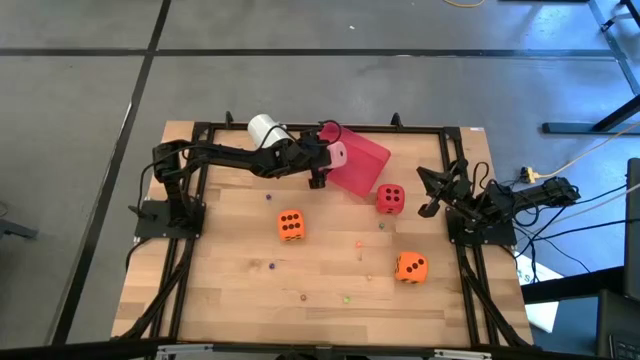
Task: Pick & Place Dice
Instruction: Put the big pink die into the red bin, then put the big red die into the red bin
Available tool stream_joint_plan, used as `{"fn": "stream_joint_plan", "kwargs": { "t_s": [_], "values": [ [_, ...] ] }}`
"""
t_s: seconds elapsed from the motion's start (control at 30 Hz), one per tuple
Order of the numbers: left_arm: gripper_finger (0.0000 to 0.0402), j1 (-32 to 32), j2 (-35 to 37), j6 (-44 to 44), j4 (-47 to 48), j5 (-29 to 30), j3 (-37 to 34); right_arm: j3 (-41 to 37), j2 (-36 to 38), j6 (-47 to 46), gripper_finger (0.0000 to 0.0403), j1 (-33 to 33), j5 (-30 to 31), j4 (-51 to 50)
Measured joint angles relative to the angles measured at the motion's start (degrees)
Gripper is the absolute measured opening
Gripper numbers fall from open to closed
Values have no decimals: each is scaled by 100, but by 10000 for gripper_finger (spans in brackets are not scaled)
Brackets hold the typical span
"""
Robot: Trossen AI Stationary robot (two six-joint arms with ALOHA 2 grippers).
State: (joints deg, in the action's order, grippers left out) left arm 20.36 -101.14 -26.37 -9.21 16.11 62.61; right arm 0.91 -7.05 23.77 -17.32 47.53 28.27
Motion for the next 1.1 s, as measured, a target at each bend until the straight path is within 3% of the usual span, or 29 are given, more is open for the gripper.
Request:
{"fn": "stream_joint_plan", "kwargs": {
  "t_s": [0.13,0.73,1.0,1.1],
  "values": [
    [396,0,0,-24,2,109,0,0,0,-59,25,0,-1,0],
    [400,0,0,65,25,339,0,0,0,-71,25,-2,-4,2],
    [400,-307,273,-31,5,1867,2,0,0,-77,25,0,-3,2],
    [400,-517,488,1,37,2137,2,0,0,-77,25,0,-4,1]
  ]
}}
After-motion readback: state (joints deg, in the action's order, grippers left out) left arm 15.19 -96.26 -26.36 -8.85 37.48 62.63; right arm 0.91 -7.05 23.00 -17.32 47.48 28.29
